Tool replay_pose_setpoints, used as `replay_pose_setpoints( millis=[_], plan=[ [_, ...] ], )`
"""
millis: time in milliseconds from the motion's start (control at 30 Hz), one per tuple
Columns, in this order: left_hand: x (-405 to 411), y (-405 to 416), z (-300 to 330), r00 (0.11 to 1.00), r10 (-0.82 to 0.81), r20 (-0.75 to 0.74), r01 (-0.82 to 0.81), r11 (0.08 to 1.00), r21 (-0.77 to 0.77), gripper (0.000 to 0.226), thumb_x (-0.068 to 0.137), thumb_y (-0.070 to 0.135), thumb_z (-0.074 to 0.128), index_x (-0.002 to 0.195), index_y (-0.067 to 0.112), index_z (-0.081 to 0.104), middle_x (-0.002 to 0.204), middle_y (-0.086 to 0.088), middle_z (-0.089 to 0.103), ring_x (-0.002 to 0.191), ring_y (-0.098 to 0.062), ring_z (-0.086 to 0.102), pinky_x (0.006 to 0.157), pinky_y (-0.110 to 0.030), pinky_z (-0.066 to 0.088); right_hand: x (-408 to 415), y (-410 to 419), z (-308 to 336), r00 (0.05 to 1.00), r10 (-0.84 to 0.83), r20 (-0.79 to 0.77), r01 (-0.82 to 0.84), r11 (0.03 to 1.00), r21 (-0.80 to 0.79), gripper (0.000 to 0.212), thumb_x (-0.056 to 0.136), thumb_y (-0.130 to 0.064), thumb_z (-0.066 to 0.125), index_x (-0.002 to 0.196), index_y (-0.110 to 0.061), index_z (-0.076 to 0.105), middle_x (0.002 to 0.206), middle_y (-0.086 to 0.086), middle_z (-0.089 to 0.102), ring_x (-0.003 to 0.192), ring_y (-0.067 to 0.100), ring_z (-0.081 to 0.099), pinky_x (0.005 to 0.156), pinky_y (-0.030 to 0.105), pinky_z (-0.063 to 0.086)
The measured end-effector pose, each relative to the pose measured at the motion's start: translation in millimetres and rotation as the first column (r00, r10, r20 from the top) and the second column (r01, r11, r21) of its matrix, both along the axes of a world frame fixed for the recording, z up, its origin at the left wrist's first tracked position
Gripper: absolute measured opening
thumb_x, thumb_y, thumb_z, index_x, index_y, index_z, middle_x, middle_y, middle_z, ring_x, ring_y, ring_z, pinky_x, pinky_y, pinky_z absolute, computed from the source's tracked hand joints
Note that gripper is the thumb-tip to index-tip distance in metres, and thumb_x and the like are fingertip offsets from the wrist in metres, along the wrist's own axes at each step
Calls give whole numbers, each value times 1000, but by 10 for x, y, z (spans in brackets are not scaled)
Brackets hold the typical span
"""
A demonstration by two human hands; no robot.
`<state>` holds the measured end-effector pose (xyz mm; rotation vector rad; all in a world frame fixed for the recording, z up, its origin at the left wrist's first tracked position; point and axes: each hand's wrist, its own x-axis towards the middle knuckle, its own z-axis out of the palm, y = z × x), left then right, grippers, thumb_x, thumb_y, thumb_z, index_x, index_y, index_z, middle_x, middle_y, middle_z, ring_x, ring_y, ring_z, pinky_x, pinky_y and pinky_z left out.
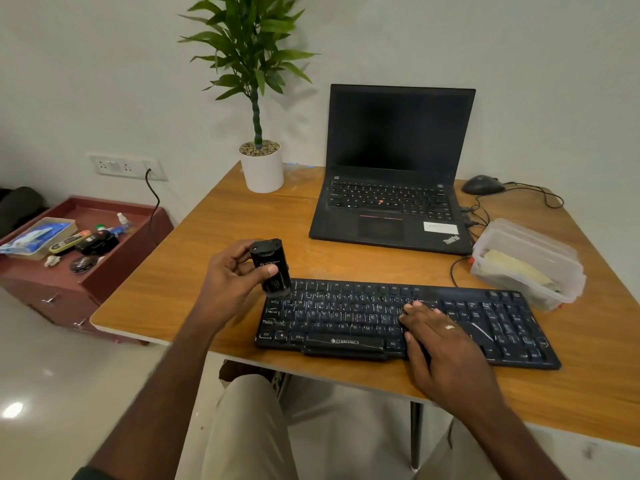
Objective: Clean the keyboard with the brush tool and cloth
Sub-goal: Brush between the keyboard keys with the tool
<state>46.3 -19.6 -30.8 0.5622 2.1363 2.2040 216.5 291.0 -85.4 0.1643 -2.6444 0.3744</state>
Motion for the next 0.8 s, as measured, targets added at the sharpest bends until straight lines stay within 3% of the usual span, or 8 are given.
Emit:
replay_pose_setpoints(
  millis=[200, 400, 500, 633, 800],
  plan=[
    [88, 348, -37, 994, -66, 88, 59, 995, 78, 33, 87, -8, 65, 118, 0, 60, 108, -8, 72, 92, -25, 74, 66, -34, 62, -3, -2, -4, 1000, -7, 17, 7, 1000, -1, 40, 99, -31, 44, 125, -12, 68, 133, 5, 65, 131, 17, 54, 108, 41, 46],
    [53, 280, -55, 991, 20, 129, -45, 980, 196, 29, 89, -3, 63, 115, 12, 62, 104, -2, 73, 101, -22, 71, 77, -37, 62, 11, -10, 9, 1000, -21, 15, 21, 1000, 2, 41, 98, -31, 43, 124, -12, 69, 131, 6, 66, 129, 17, 56, 109, 37, 43],
    [68, 176, -27, 998, -9, 68, 0, 992, 126, 32, 88, -8, 62, 118, 4, 59, 104, -1, 72, 97, -20, 73, 77, -41, 63, 4, -11, 20, 1000, -24, 18, 24, 1000, 8, 41, 98, -30, 43, 123, -12, 69, 130, 7, 66, 128, 19, 57, 109, 37, 43],
    [100, 325, -8, 990, -130, 48, 129, 991, 25, 34, 88, -7, 65, 120, 3, 59, 110, -5, 72, 92, -24, 74, 68, -33, 61, 8, -24, 32, 999, -27, 16, 27, 999, 17, 41, 97, -30, 43, 122, -11, 70, 130, 7, 67, 126, 20, 58, 109, 36, 40],
    [119, 714, 15, 960, -268, 85, 267, 963, 27, 36, 88, -6, 65, 121, 7, 60, 112, -5, 71, 100, -27, 72, 78, -36, 60, 14, -27, 30, 999, -31, 26, 31, 999, 16, 41, 97, -31, 43, 122, -12, 70, 130, 6, 67, 127, 19, 57, 109, 36, 41]
  ],
)
